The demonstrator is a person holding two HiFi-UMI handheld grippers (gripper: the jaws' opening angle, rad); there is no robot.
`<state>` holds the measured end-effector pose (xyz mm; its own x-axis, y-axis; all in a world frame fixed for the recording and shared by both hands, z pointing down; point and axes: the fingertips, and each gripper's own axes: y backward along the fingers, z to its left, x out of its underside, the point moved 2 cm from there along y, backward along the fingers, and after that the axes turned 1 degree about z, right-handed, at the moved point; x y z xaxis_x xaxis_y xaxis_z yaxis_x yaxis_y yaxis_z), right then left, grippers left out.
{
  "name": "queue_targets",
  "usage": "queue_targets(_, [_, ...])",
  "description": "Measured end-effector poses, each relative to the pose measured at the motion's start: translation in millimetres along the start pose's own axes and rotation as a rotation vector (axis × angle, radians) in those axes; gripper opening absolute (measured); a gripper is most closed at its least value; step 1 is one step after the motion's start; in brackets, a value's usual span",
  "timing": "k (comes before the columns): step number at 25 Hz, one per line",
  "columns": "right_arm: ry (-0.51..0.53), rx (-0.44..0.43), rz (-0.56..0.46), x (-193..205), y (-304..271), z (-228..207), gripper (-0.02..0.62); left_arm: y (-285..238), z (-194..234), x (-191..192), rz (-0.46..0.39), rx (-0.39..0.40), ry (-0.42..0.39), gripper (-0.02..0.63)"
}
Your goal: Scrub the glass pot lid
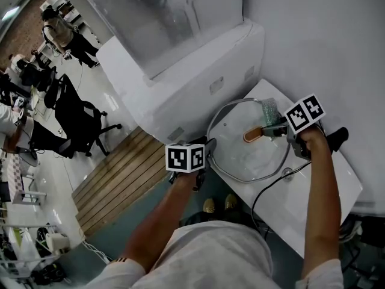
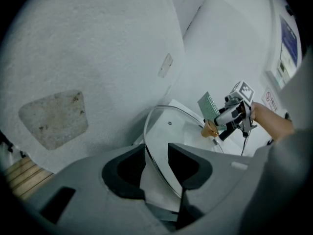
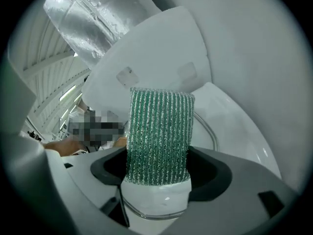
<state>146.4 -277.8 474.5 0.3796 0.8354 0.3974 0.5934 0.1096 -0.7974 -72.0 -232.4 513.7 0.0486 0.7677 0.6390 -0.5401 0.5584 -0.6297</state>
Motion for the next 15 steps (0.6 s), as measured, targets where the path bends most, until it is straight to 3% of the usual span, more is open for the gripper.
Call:
queue_targets(8, [0.281, 0.211, 0.013, -9.7, 20.3, 45.3, 0.348, -0.4, 0.0, -0.3, -0.01, 0.006, 0.005, 0.155])
queue_targets(15, [0.471, 0.321, 0.016, -1.9, 11.3, 104.5, 0.348, 1.2, -0.5, 0.2, -0.009, 0.004, 0.0, 0.155])
